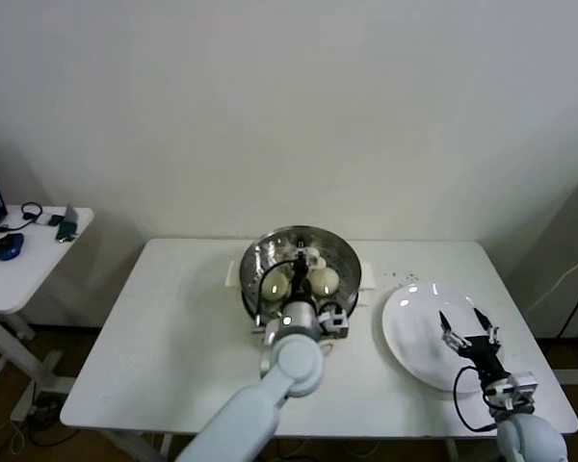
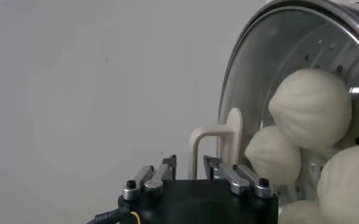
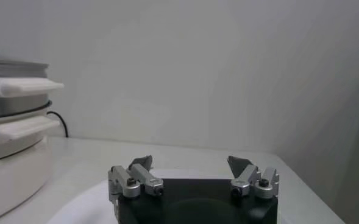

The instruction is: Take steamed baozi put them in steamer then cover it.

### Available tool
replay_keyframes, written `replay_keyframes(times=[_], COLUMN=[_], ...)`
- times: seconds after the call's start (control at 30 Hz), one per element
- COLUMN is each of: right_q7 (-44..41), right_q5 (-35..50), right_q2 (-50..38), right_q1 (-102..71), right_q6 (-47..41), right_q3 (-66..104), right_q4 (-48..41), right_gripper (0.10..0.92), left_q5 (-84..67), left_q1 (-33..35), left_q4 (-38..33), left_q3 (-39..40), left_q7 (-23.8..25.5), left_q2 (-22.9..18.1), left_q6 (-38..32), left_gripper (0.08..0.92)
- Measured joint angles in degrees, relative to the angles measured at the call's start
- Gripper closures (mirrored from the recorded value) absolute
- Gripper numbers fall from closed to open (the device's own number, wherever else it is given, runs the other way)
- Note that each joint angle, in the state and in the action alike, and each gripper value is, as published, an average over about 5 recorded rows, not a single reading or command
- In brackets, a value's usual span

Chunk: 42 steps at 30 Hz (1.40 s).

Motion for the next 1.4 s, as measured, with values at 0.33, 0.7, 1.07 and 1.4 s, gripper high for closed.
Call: replay_keyframes(times=[0.33,0.7,1.07,1.4], right_q7=[0.1,0.8,0.8,0.2], right_q5=[0.0,0.0,0.5,1.0], right_q2=[-0.2,-0.6,-1.0,-0.7], right_q1=[-0.1,-0.4,-1.9,-3.8], right_q6=[-1.3,-3.9,-4.4,-3.5], right_q3=[0.8,2.0,2.0,2.2], right_q4=[0.5,2.0,4.3,6.3], right_gripper=[0.203,0.203,0.203,0.203], left_q5=[-2.9,-7.9,-19.8,-41.8], left_q1=[2.3,8.0,15.3,24.2], left_q4=[-6.8,-18.4,-27.6,-30.8], left_q3=[-0.6,-2.5,-9.5,-23.9], left_q7=[1.0,-0.5,-5.8,-16.8], left_q2=[3.3,8.2,13.1,13.5], left_q6=[0.0,0.0,0.0,-3.8], left_gripper=[0.322,0.178,0.177,0.177])
